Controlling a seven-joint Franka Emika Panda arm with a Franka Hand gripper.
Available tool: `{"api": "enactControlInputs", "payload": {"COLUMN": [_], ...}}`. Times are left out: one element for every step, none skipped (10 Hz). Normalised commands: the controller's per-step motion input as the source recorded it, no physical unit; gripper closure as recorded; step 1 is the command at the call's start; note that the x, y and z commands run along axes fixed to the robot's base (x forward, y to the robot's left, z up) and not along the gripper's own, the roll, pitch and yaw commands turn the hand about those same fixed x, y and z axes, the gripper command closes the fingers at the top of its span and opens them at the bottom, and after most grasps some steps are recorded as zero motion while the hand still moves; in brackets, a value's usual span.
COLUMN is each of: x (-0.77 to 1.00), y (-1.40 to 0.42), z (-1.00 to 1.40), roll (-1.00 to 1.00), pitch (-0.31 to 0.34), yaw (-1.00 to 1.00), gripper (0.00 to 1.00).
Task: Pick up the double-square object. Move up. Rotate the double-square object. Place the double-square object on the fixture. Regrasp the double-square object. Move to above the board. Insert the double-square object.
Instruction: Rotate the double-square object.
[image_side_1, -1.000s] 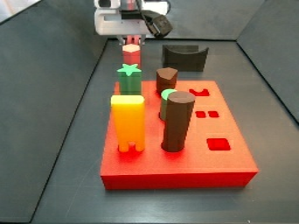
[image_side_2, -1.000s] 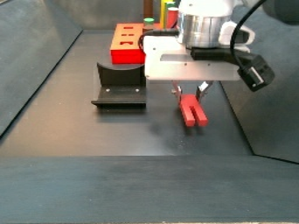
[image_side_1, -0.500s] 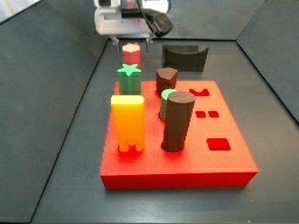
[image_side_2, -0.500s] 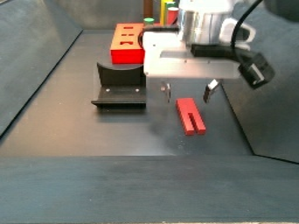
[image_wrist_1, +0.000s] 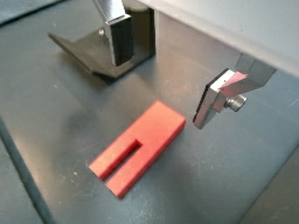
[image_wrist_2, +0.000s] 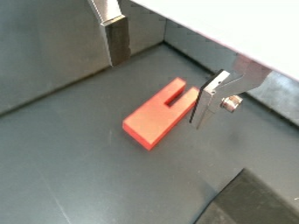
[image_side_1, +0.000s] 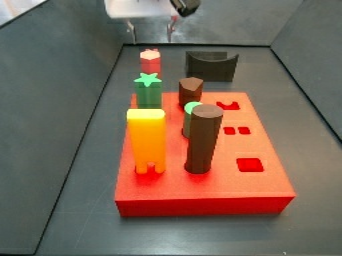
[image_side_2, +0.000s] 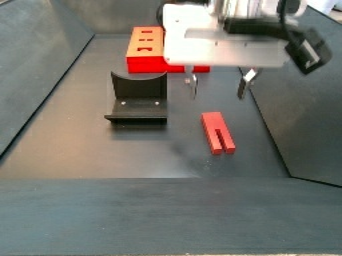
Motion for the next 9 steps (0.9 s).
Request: {"api": "enactControlInputs", "payload": {"x": [-0.04, -0.03, 0.00, 0.00, 0.01, 0.05, 0.04, 0.03, 0.03], "y": [0.01, 0.01, 0.00, -0.01, 0.00, 0.00, 0.00, 0.00, 0.00], "z": [0.86, 0.67, 0.00, -0.19, -0.25, -0.18, -0.11, -0.05, -0.04], "roll": [0.10, 0.11, 0.00, 0.00, 0.00, 0.00, 0.00, 0.00, 0.00], "pitch": [0.074, 0.078, 0.000, 0.000, 0.000, -0.003, -0.004, -0.006, -0.006], "yaw": [-0.02, -0.01, 1.00, 1.00, 1.00, 1.00, 1.00, 1.00, 1.00], "gripper": [0.00, 0.00, 0.00, 0.00, 0.00, 0.00, 0.00, 0.00, 0.00]}}
